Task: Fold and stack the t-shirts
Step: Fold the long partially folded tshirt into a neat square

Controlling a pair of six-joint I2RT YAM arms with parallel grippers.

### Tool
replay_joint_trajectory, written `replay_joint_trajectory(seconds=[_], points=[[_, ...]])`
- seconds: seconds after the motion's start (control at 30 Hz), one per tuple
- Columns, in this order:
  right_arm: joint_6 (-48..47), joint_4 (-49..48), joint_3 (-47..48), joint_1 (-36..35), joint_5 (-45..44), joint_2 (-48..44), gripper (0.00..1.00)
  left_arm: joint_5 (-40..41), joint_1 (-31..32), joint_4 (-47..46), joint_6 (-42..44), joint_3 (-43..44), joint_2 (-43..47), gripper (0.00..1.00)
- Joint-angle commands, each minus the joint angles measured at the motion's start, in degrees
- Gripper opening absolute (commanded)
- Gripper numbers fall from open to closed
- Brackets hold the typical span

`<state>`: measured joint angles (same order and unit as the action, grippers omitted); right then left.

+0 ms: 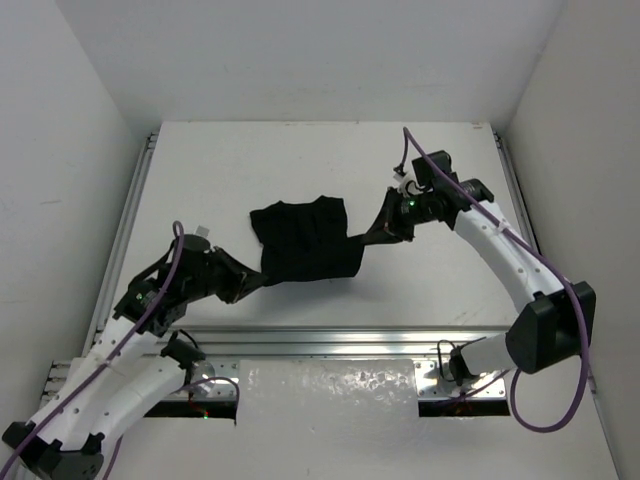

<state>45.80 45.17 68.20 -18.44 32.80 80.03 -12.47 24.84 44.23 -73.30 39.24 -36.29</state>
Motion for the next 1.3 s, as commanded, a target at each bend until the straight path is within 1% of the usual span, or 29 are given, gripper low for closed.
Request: replay_joint_trajectory(seconds=[0.0, 0.07, 0.17, 0.4, 0.53, 0.7, 0.9, 1.03, 1.17, 1.27], points=[[-2.65, 0.89, 5.79, 0.42, -4.14, 1.96, 0.0, 4.81, 0.38, 3.22, 3.15, 7.14, -4.99, 0.0], [-3.61, 1.06, 8.51, 0.51, -3.97, 3.37, 0.0, 8.49, 0.38, 4.19, 4.39, 9.52, -6.85, 0.0], [-5.19, 1.94, 12.9, 0.42, -4.58, 7.93, 0.0, 12.2, 0.3, 5.95, 4.92, 13.83, -10.1, 0.0], [-7.92, 3.43, 22.93, 0.51, -5.99, 14.8, 0.0, 16.07, 0.3, 3.23, 4.13, 16.3, -14.24, 0.0], [-9.67, 4.14, 28.98, 0.51, -5.99, 20.24, 0.0, 19.58, 0.3, 2.18, 3.6, 17.62, -15.91, 0.0], [-11.52, 5.37, 35.67, 0.51, -6.26, 26.22, 0.0, 22.22, -0.23, -0.89, 4.21, 17.97, -20.3, 0.0], [-13.72, 5.11, 43.66, 0.51, -5.73, 34.83, 0.0, 23.54, -3.13, -5.29, 4.92, 18.67, -26.63, 0.0], [-14.34, 5.72, 49.38, 0.59, -5.03, 41.42, 0.0, 25.12, -6.81, -8.27, 5.62, 19.46, -29.79, 0.0], [-14.34, 4.67, 54.56, 0.77, -4.15, 45.29, 0.0, 25.39, -9.19, -10.91, 6.41, 20.34, -32.52, 0.0], [-14.25, 2.31, 55.2, 1.03, -2.57, 46.88, 0.0, 25.65, -10.59, -12.49, 6.59, 20.17, -34.01, 0.0]])
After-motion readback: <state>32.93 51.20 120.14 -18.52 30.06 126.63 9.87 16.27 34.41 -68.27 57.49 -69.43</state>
